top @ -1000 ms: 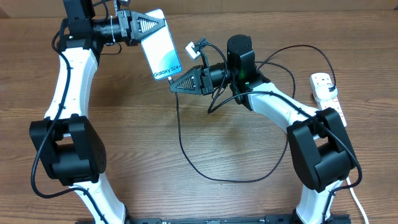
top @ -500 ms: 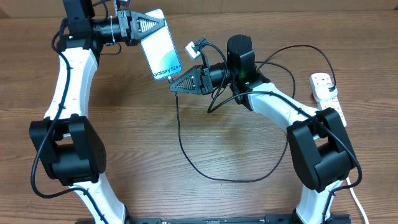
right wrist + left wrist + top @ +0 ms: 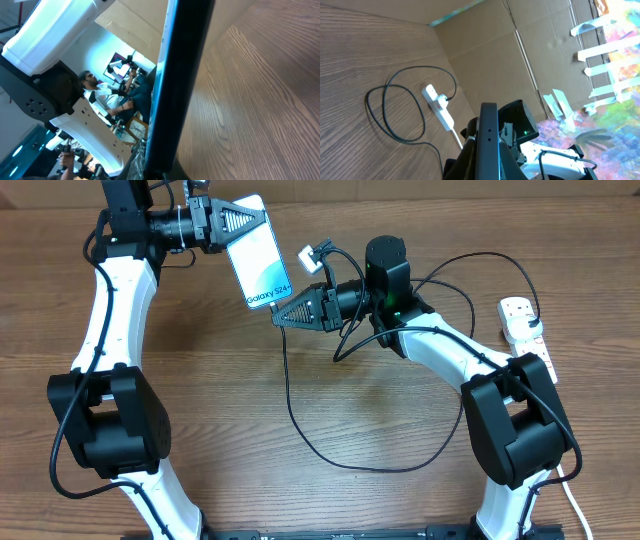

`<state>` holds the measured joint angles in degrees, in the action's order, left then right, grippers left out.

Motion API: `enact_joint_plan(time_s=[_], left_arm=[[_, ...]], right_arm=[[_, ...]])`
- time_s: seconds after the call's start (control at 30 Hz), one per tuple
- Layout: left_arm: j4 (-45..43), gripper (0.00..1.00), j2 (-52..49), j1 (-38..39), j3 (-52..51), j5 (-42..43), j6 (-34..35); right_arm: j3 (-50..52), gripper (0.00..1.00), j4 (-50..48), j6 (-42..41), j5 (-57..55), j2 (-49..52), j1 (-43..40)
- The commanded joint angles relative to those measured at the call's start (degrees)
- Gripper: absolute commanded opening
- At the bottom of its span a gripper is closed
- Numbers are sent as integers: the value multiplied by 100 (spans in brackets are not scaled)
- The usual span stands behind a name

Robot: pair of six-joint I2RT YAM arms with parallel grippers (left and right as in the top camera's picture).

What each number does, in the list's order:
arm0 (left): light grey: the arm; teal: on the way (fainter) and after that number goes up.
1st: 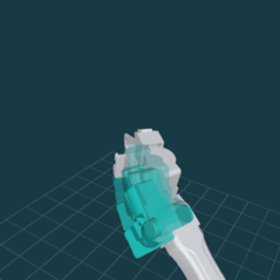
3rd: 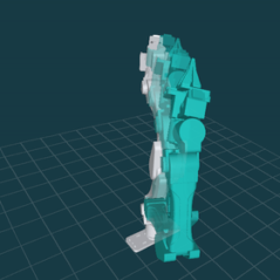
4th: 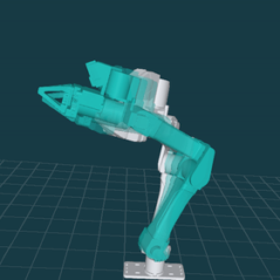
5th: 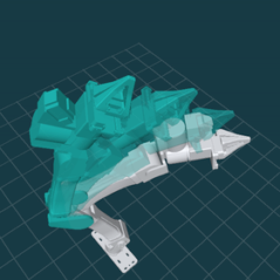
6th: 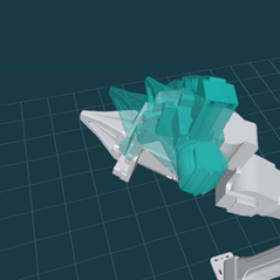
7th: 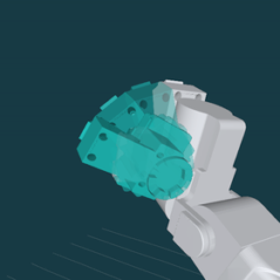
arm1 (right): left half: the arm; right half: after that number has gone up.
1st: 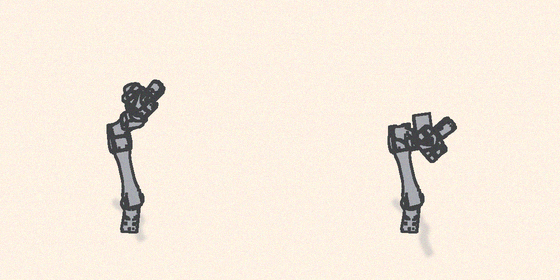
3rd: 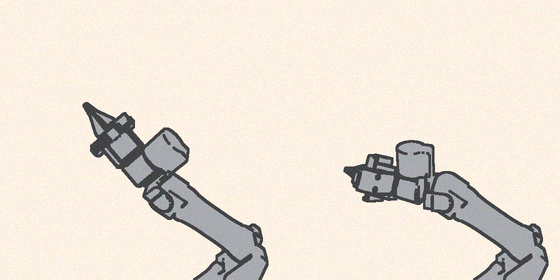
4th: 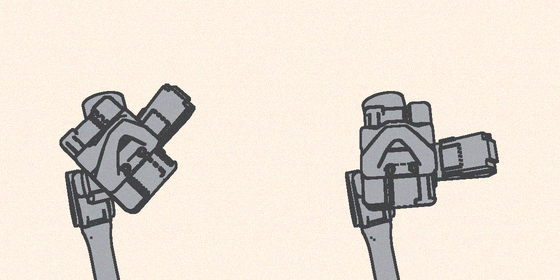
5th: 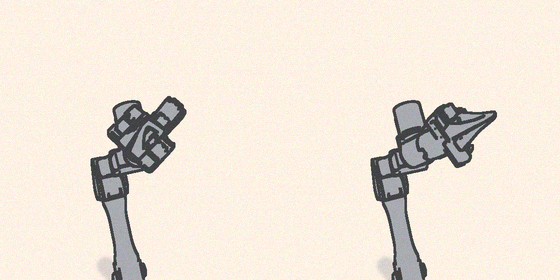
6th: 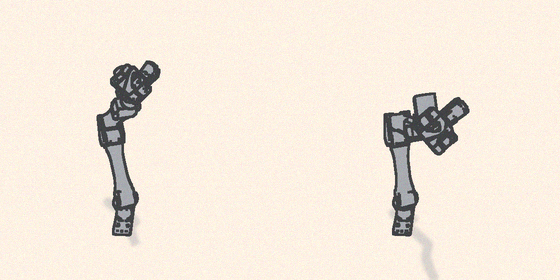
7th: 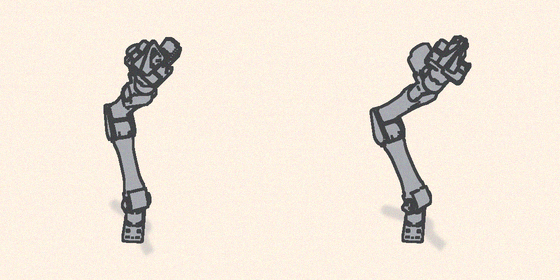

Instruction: Plug charger to phone and switch on socket

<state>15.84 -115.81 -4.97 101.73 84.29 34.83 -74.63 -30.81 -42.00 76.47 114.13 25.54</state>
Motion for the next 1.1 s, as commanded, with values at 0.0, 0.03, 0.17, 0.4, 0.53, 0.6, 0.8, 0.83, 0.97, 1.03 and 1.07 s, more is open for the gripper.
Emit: enact_joint_plan(time_s=[0.0,0.03,0.17,0.4,0.53,0.6,0.8,0.83,0.97,1.03,1.07], left_arm=[[-22,4,192,-24,129,282,-92],[-24,4,192,-24,129,282,-52],[-22,4,192,-24,129,282,-52],[-26,4,192,-24,129,385,-61],[-24,4,192,-24,129,413,-61],[-24,4,192,-24,129,448,-61],[-24,4,192,-24,129,579,-61],[-24,4,192,-24,129,579,-61],[-24,4,192,-24,129,577,-61],[-24,4,192,-26,129,573,-57],[-24,4,192,-26,129,573,-57]], right_arm=[[-76,4,33,-2,-85,-4,-7],[-76,4,50,-2,-101,-4,-7],[-76,4,46,-24,-249,-4,-7],[-76,4,-4,-131,-507,-4,-7],[-79,4,-90,-197,-575,-4,-7],[-79,4,-98,-197,-592,-4,-7],[-79,4,-476,-452,-590,-4,-17],[-79,4,-472,-450,-590,-4,-17],[-79,4,-468,-452,-590,-4,-17],[-76,5,-446,-452,-590,-4,-17],[-76,7,-446,-452,-590,-4,-17]])
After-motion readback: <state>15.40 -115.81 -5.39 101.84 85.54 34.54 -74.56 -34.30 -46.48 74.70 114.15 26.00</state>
